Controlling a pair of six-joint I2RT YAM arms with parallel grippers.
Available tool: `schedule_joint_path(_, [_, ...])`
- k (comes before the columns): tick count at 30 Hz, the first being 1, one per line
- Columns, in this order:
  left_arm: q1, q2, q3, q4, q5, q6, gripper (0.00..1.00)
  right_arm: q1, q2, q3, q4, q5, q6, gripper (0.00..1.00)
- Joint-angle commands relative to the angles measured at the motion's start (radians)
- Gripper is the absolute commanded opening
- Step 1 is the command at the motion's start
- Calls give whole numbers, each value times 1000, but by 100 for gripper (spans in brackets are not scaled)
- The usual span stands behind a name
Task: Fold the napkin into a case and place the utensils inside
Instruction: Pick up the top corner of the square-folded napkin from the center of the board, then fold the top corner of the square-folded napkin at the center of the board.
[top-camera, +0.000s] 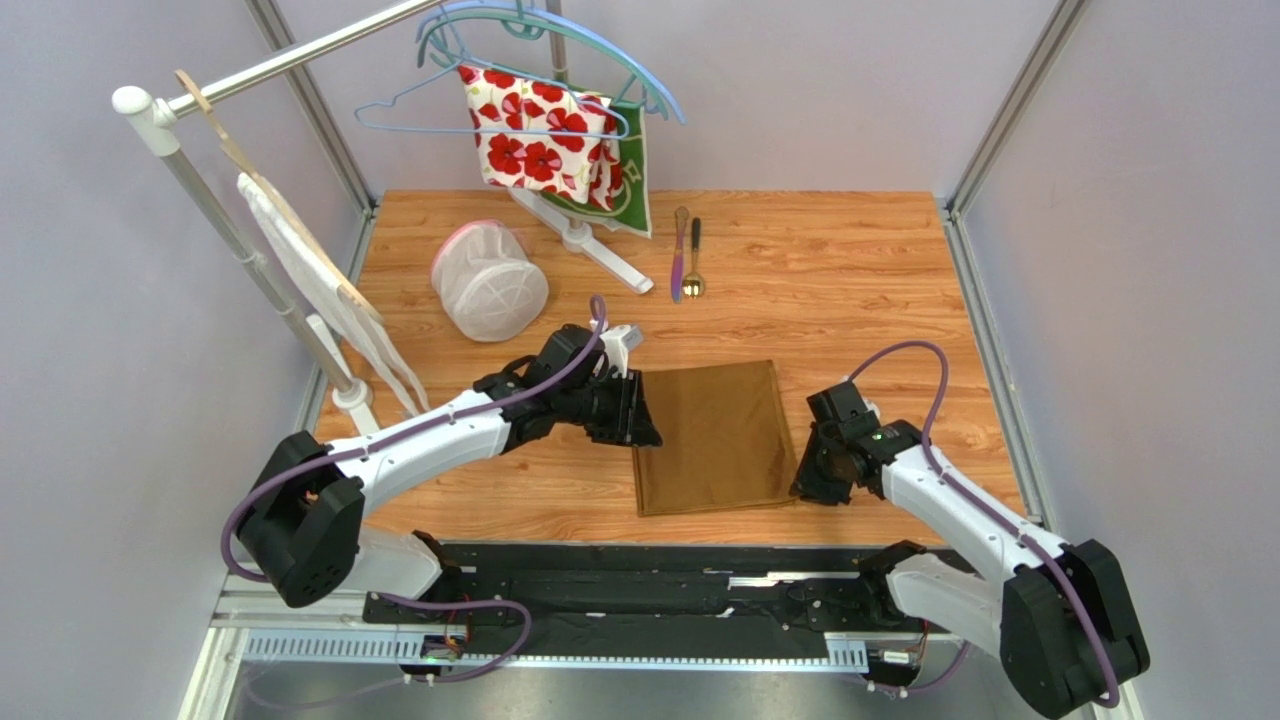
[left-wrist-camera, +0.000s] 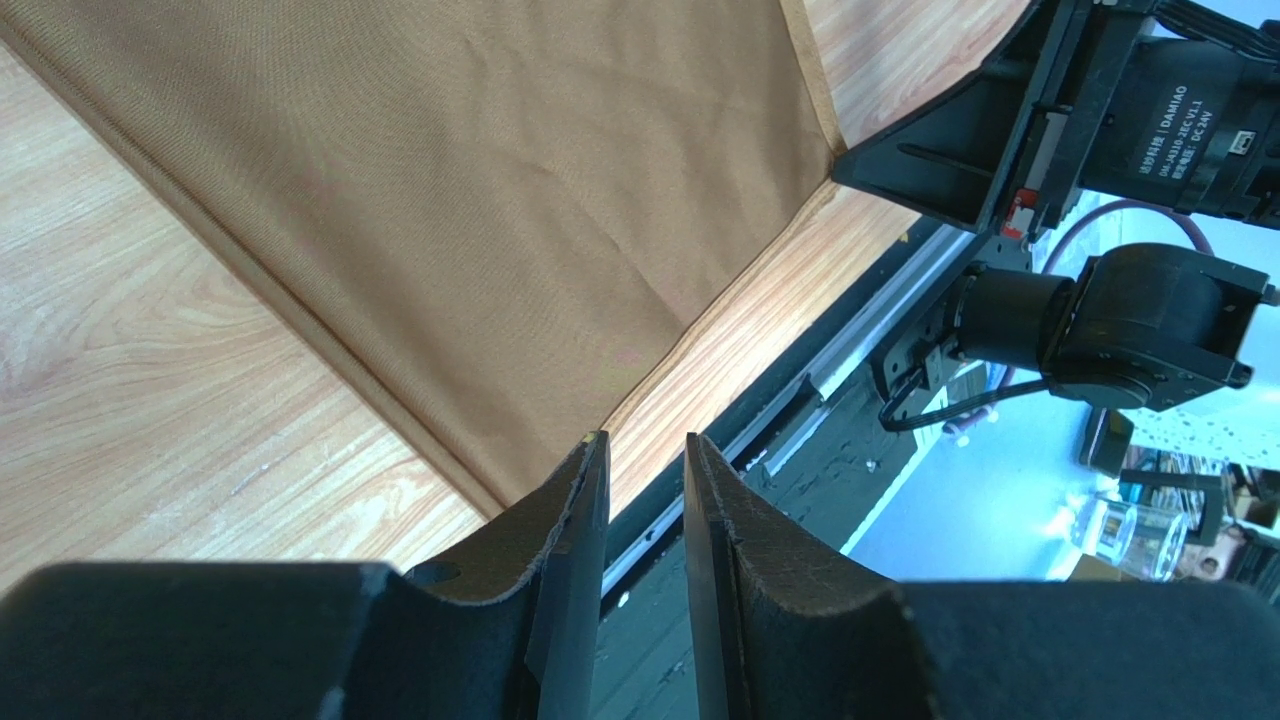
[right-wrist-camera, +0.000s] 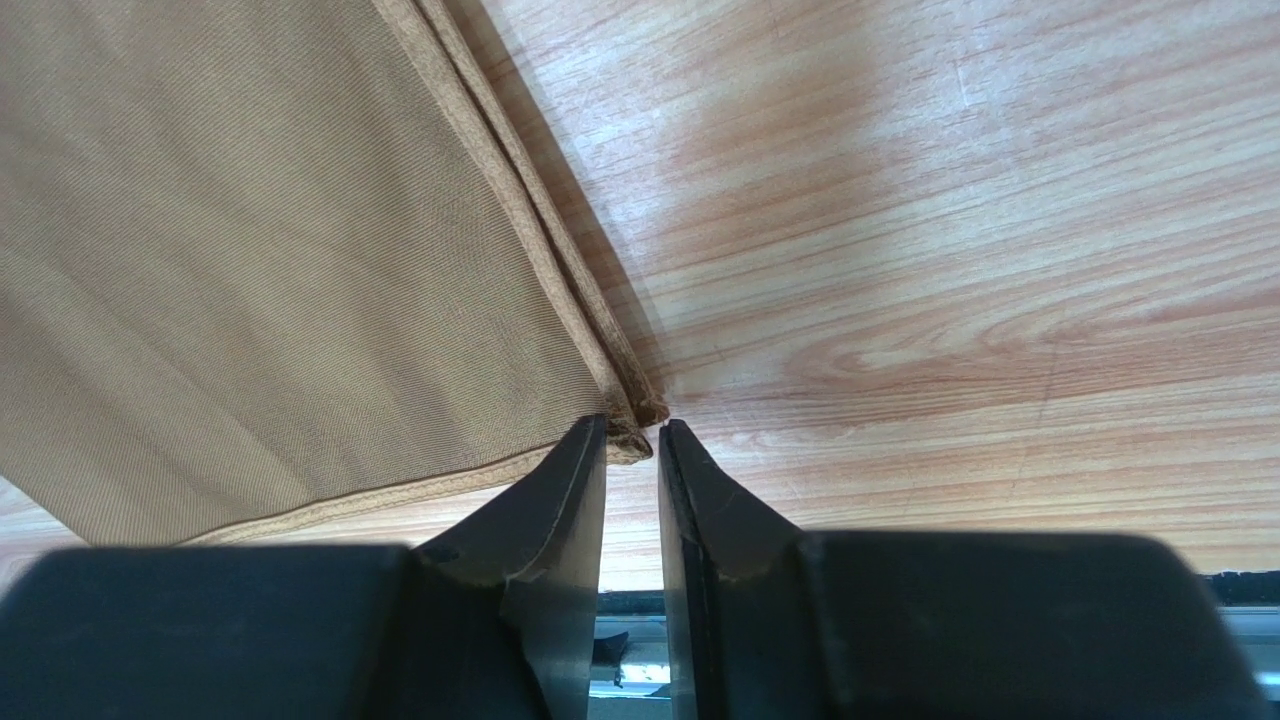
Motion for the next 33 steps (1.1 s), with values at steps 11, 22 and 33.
schedule_joint_path(11, [-6, -23, -9, 25, 5, -8, 34, 4, 8, 48, 21, 9, -20, 8])
schedule_joint_path(22, [-6, -20, -12, 39, 14, -10, 34, 15, -22, 123, -65, -4, -40, 2])
schedule_joint_path(33, [8, -149, -57, -53, -237, -61, 34, 67, 316, 385, 280, -329, -66, 0])
